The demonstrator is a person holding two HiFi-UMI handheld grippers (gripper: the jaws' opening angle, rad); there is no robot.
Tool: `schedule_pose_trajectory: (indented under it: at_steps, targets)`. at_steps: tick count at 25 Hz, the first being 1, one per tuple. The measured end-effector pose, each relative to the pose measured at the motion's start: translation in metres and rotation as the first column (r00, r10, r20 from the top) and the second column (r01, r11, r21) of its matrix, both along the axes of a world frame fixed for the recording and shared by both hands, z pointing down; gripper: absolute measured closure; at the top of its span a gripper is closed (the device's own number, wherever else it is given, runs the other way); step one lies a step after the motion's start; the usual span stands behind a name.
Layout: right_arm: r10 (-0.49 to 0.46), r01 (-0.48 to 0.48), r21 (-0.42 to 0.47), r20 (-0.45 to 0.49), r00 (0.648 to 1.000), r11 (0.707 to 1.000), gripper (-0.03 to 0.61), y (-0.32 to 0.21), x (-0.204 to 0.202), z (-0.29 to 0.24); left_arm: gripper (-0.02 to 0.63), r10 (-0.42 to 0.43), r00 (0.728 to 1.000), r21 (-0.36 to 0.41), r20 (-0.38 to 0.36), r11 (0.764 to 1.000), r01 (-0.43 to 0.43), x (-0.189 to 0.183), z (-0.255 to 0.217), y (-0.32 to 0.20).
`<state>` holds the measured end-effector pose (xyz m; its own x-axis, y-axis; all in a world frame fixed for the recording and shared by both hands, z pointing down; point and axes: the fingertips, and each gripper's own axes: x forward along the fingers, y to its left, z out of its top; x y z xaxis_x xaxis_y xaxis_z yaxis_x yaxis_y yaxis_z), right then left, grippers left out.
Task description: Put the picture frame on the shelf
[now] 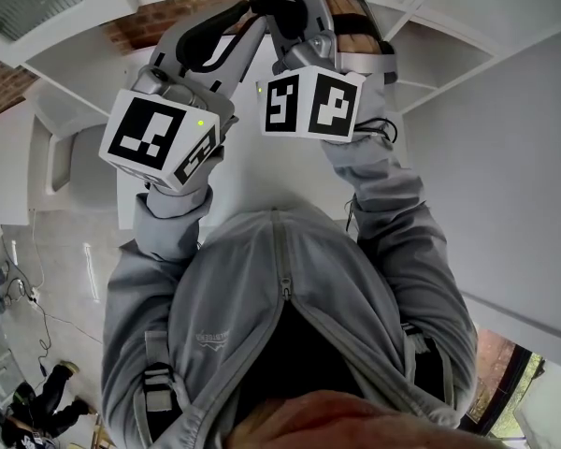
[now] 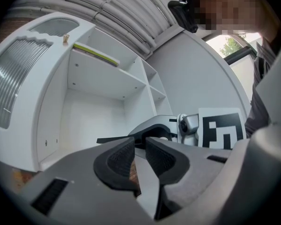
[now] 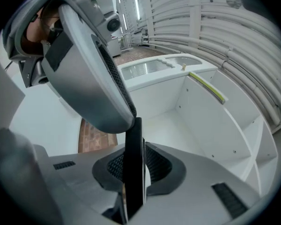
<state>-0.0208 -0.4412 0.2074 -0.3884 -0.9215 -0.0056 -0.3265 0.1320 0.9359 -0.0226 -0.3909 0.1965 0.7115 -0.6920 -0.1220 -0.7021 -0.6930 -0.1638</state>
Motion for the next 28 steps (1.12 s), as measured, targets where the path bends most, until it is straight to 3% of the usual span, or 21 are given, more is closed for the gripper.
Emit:
schedule_pose_trajectory:
  at_steps: [3,8,15,17,18,22,24,26,28]
  targets:
    - [-0.007,0.008,-0.038,0.037,0.999,0.999,0.441,0.002,0.005,-0.001,0.537,-0.007,1.000,0.002,-0.004,1.000,0.007,-0.004,-0.001,-0.001]
    - [-0.022,0.042,-0.123,0.162,0.987,0.992,0.393,0.010,0.030,0.005,0.538,-0.013,1.000,-0.008,-0.011,1.000,0.013,-0.004,0.001,-0.002]
    - [-0.020,0.144,-0.250,0.438,0.899,0.957,0.356,0.024,0.072,0.014,0.540,-0.027,0.999,-0.009,-0.016,1.000,0.027,-0.007,0.001,-0.003]
    - [-0.024,0.223,-0.314,0.531,0.847,0.923,0.356,0.023,0.079,0.023,0.540,-0.030,0.999,-0.010,-0.015,0.999,0.030,-0.009,0.002,-0.005]
    - [-0.038,0.294,-0.341,0.593,0.804,0.893,0.356,0.024,0.079,0.026,0.540,-0.031,0.999,-0.010,-0.013,0.999,0.031,-0.010,0.002,-0.005]
    - [-0.083,0.573,-0.312,0.825,0.559,0.758,0.359,0.030,0.081,0.022,0.541,-0.038,0.999,-0.013,-0.014,0.999,0.037,-0.013,0.004,-0.005]
    - [-0.082,0.623,-0.290,0.863,0.498,0.727,0.389,0.031,0.083,0.021,0.541,-0.038,0.999,-0.017,-0.011,0.999,0.038,-0.012,0.005,-0.006]
    - [-0.089,0.652,-0.259,0.888,0.451,0.713,0.455,0.032,0.087,0.017,0.541,-0.041,0.999,-0.020,-0.007,0.999,0.040,-0.011,0.005,-0.007]
    - [-0.100,0.680,-0.227,0.908,0.406,0.697,0.471,0.034,0.090,0.012,0.541,-0.043,0.999,-0.023,-0.004,0.999,0.043,-0.008,0.006,-0.007]
